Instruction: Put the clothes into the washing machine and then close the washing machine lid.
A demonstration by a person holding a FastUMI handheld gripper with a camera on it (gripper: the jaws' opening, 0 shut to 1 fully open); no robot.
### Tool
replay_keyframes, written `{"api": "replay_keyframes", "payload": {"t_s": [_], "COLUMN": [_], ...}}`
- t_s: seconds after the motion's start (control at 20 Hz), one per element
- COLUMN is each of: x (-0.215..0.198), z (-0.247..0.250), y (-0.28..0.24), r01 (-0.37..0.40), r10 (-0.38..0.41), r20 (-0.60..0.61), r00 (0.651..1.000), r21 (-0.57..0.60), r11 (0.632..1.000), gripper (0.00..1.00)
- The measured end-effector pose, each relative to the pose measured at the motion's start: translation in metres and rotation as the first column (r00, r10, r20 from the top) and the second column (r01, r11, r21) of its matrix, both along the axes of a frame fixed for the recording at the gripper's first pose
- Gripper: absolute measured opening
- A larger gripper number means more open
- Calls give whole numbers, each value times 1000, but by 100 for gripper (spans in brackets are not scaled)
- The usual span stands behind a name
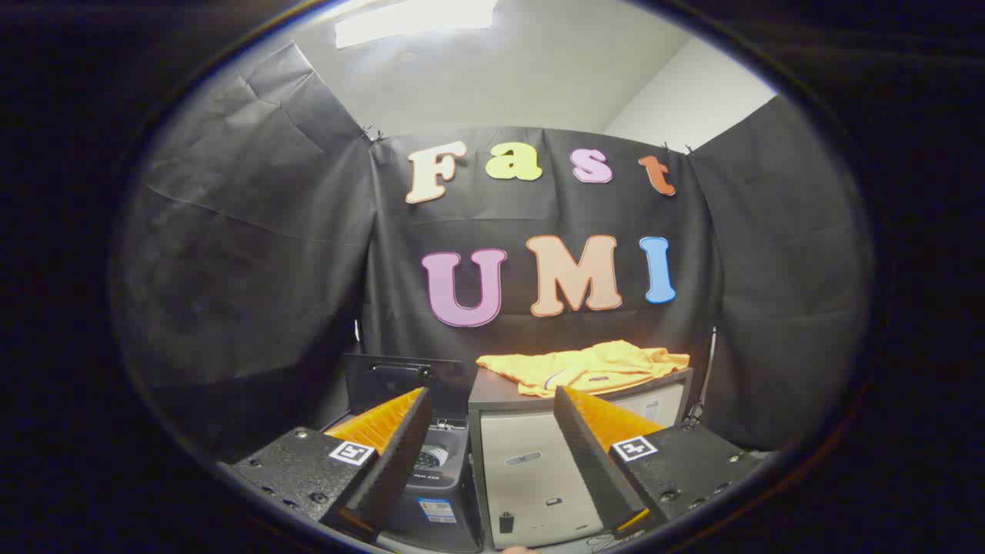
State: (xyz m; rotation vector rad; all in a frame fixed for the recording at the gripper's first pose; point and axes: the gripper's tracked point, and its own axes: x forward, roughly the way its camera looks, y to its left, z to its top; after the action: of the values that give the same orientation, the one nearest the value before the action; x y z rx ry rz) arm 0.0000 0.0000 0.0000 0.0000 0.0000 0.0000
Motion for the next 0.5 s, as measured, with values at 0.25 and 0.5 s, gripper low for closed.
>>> {"api": "replay_keyframes", "payload": {"t_s": [0.25,0.5], "x": [3,10], "z": [0,-8], "y": [-2,0], "r01": [6,-4], "r10": [-5,5], "r20": [-7,-34], "r00": [1000,999], "r21": [13,26], "r11": [1000,1000], "gripper": [96,96]}}
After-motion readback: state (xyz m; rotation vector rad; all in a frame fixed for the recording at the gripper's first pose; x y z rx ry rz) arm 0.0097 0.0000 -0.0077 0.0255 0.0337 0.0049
